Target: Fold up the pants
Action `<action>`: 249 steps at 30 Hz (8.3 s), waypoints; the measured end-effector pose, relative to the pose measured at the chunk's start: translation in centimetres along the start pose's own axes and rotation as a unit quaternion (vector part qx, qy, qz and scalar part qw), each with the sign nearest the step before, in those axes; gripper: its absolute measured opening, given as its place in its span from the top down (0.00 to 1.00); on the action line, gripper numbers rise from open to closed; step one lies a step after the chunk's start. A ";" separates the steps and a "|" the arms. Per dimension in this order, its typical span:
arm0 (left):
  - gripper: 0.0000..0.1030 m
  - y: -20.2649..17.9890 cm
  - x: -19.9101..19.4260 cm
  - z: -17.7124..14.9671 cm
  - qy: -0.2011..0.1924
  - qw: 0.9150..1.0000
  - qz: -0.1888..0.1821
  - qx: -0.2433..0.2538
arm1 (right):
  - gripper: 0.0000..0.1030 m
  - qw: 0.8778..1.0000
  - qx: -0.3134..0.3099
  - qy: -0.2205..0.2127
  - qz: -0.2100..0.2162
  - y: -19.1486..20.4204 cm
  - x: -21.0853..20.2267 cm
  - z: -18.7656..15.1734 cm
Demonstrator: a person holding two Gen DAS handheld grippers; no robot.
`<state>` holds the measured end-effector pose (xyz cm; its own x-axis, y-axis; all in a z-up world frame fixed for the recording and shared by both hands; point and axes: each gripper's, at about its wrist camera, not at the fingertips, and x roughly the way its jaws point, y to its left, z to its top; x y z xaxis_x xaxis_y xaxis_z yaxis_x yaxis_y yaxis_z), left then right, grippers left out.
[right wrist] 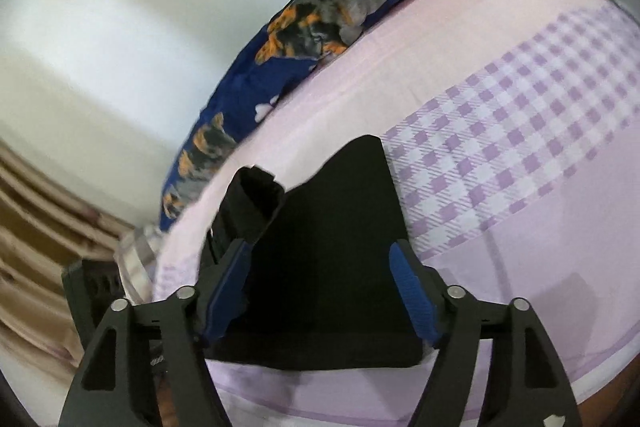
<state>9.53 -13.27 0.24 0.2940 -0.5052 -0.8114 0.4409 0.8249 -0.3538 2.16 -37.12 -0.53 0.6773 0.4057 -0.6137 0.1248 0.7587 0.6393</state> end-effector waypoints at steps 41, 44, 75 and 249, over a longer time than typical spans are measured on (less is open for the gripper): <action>0.42 11.5 -2.7 -1.3 -0.031 0.991 0.113 -0.070 | 0.58 0.967 -0.054 0.208 0.138 2.3 15.4 2.2; 0.41 11.6 -2.5 -1.3 -0.032 0.991 0.113 -0.069 | 0.63 0.965 -0.051 0.218 0.136 2.3 15.7 2.3; 0.31 12.1 -1.8 -1.1 -0.031 0.990 0.105 -0.087 | 0.71 0.976 -0.019 0.199 0.080 3.6 14.8 1.8; 0.28 2.5 -2.5 -5.7 0.040 0.993 0.078 0.074 | 0.73 0.974 -0.134 0.022 -0.182 2.7 -0.7 -6.0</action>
<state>5.07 -8.54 -1.27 0.3028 -0.3470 -0.8876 0.5161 0.8427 -0.1533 -2.32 -32.34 -1.17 0.5922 0.1023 -0.7993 0.1523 0.9598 0.2357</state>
